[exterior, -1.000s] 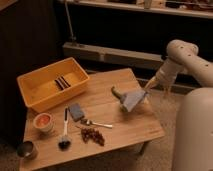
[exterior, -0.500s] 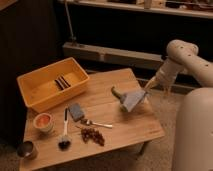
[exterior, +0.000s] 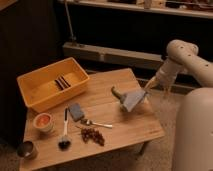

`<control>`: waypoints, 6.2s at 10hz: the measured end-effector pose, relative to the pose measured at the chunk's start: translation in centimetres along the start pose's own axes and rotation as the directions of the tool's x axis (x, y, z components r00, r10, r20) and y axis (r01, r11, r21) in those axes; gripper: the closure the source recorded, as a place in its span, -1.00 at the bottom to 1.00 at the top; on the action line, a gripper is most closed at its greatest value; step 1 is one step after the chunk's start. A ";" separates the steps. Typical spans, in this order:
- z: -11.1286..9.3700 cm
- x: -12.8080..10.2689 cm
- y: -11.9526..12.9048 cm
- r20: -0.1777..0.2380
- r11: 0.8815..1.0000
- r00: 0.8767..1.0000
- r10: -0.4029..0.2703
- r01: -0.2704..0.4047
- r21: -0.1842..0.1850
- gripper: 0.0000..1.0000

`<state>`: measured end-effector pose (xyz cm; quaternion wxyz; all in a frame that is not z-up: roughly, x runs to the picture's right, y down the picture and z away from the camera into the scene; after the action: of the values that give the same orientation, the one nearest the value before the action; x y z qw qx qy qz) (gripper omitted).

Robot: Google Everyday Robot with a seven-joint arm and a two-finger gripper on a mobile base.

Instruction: Place grapes in metal cup

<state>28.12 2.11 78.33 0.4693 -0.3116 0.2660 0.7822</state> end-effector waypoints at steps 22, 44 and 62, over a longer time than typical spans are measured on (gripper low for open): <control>7.8 14.9 18.2 -0.100 0.824 0.818 -0.566 0.563 -0.067 -0.33; 12.9 28.4 28.7 0.081 0.039 0.052 -0.995 0.988 -0.151 -0.33; 18.7 26.5 28.1 -0.012 -0.103 -0.102 -0.995 0.994 0.049 -0.33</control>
<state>-11.26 18.68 74.64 0.9051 -0.3854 -0.0433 0.1743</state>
